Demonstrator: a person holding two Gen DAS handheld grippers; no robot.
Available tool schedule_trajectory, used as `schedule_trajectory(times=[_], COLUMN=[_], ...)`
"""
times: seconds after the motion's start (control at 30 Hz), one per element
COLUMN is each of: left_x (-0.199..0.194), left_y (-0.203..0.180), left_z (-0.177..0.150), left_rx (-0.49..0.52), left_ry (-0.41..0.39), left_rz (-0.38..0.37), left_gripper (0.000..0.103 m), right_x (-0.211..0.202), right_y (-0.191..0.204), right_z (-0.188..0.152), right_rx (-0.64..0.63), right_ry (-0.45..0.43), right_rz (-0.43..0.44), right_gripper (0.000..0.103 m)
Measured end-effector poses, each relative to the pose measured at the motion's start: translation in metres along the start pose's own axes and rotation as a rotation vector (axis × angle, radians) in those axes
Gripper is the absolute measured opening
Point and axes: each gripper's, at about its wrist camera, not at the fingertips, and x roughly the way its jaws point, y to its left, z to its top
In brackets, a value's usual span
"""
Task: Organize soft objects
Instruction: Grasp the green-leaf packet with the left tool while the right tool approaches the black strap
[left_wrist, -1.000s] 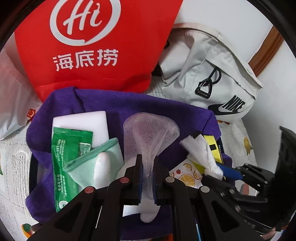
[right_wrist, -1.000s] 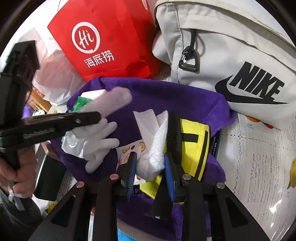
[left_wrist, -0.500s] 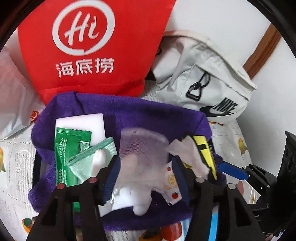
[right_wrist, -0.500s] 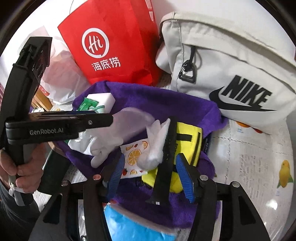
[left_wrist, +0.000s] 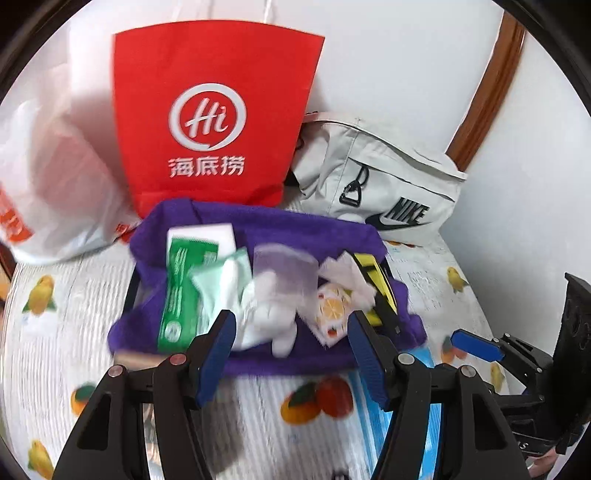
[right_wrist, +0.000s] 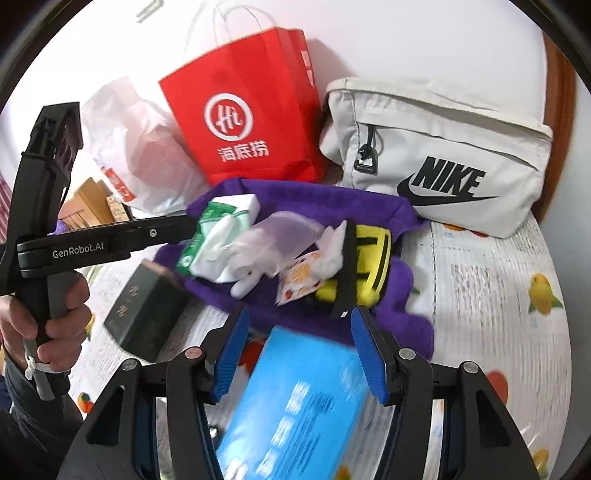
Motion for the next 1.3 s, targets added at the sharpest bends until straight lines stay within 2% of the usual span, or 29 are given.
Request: schedule_trajectory(times=[0.07, 0.17, 0.37, 0.43, 0.63, 0.7, 0.83, 1.0, 1.2, 1.3], left_x=[-0.014, -0.03, -0.06, -0.065, -0.078, -0.078, -0.073, -0.062, -0.037, -0.028], left_y=[0.003, 0.007, 0.012, 0.013, 0.011, 0.009, -0.001, -0.014, -0.025, -0.027], left_z=[-0.015, -0.04, -0.091, -0.108, -0.162, -0.178, -0.204, -0.224, -0.237, -0.24], left_rx=[-0.013, -0.014, -0.011, -0.012, 0.002, 0.015, 0.064, 0.114, 0.173, 0.198], left_ry=[0.007, 0.027, 0.046, 0.062, 0.067, 0.078, 0.101, 0.135, 0.181, 0.166], left_rz=[-0.016, 0.015, 0.041, 0.027, -0.02, -0.04, -0.034, -0.052, -0.005, 0.03], left_gripper=[0.061, 0.061, 0.061, 0.061, 0.083, 0.085, 0.086, 0.086, 0.086, 0.086], right_x=[-0.012, -0.024, -0.046, -0.051, -0.06, -0.063, -0.07, -0.08, -0.081, -0.077], right_y=[0.008, 0.02, 0.043, 0.051, 0.061, 0.06, 0.055, 0.041, 0.029, 0.027], right_z=[-0.015, -0.032, -0.072, -0.086, -0.124, -0.133, -0.153, -0.172, -0.194, -0.2], right_rx=[-0.006, -0.018, -0.026, -0.033, -0.023, -0.015, 0.001, 0.041, 0.071, 0.078], right_ry=[-0.01, -0.007, -0.004, -0.001, 0.022, 0.026, 0.023, 0.017, 0.031, 0.038], right_rz=[-0.017, -0.024, 0.006, 0.012, -0.005, -0.019, -0.053, -0.08, -0.097, -0.094], right_gripper=[0.057, 0.057, 0.057, 0.057, 0.057, 0.057, 0.057, 0.057, 0.058, 0.058])
